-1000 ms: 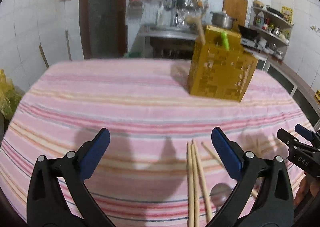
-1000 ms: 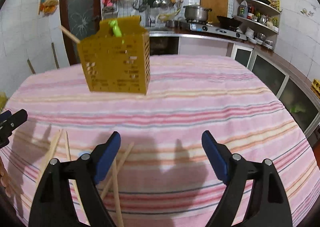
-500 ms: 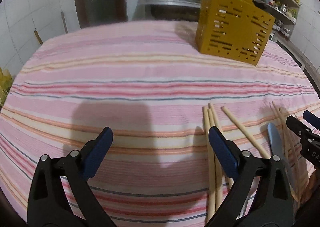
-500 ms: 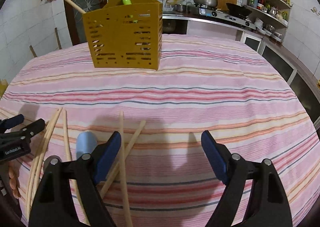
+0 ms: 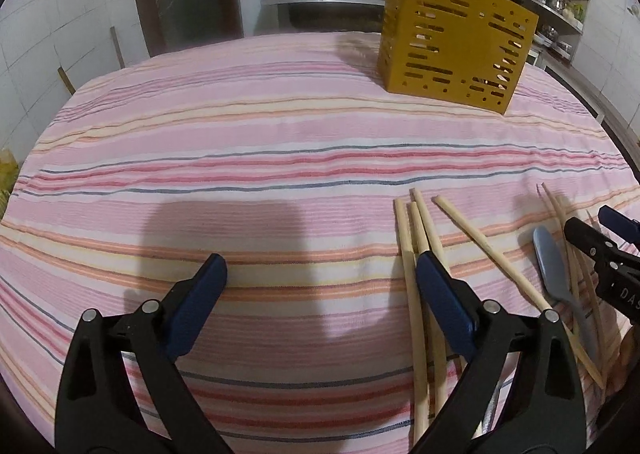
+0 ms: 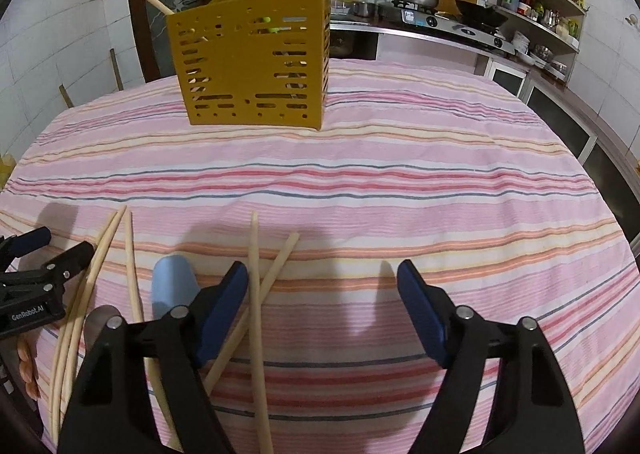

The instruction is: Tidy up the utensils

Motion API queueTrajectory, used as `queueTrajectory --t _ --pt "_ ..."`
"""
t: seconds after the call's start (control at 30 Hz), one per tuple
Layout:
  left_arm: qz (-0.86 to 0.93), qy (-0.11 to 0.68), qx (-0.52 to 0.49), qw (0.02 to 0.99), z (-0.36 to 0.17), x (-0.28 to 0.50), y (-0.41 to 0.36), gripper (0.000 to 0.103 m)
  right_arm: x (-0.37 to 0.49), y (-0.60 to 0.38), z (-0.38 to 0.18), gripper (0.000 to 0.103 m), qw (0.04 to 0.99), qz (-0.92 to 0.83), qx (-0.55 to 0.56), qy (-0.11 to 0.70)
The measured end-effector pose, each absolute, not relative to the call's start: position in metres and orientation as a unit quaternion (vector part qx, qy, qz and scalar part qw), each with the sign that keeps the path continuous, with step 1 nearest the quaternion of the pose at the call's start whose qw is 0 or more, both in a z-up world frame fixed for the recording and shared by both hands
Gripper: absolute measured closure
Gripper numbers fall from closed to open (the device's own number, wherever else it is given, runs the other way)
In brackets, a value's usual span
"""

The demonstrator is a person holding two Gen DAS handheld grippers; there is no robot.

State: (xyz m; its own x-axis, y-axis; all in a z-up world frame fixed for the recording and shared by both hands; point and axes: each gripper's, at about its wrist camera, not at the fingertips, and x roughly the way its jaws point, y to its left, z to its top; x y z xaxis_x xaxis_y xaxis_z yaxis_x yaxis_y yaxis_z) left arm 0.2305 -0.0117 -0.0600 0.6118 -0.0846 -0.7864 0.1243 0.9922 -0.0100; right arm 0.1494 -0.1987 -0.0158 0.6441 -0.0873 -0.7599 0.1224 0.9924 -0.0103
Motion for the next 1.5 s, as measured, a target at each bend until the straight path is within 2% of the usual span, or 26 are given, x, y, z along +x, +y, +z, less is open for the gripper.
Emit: queueTrajectory --t 0.17,0.33,0.43,0.63,0.77,0.9,1.17,1.5 --pt "-0.056 0.441 0.048 0.895 -0.062 0.229 -0.020 0.015 0.151 -0.193 -0.017 0.048 0.903 -0.052 0.016 0.427" --pt "-0.060 0.441 0.044 0.894 -0.061 0.227 -0.025 0.030 0.152 -0.182 -0.015 0.070 0.901 -0.038 0.007 0.431" --pt "-0.066 0.443 0.042 0.893 -0.059 0.226 -0.029 0.039 0.155 -0.176 -0.016 0.078 0.900 -0.032 -0.002 0.435" --pt "-0.076 0.449 0.027 0.890 -0.058 0.231 -0.034 0.055 0.164 -0.175 -0.019 0.088 0.895 -0.028 0.005 0.446" --pt "-0.082 0.453 0.031 0.887 -0.058 0.235 -0.040 0.069 0.170 -0.178 -0.020 0.089 0.893 -0.026 0.021 0.448" --pt "-0.084 0.459 0.025 0.884 -0.058 0.242 -0.042 0.075 0.175 -0.179 -0.019 0.091 0.891 -0.027 0.035 0.451" --pt "-0.080 0.461 -0.002 0.884 -0.057 0.248 -0.035 0.097 0.172 -0.188 -0.012 0.092 0.895 -0.027 0.063 0.442" --pt "-0.075 0.413 -0.009 0.907 -0.036 0.234 -0.026 0.098 0.154 -0.206 0.013 0.092 0.914 -0.030 0.102 0.392"
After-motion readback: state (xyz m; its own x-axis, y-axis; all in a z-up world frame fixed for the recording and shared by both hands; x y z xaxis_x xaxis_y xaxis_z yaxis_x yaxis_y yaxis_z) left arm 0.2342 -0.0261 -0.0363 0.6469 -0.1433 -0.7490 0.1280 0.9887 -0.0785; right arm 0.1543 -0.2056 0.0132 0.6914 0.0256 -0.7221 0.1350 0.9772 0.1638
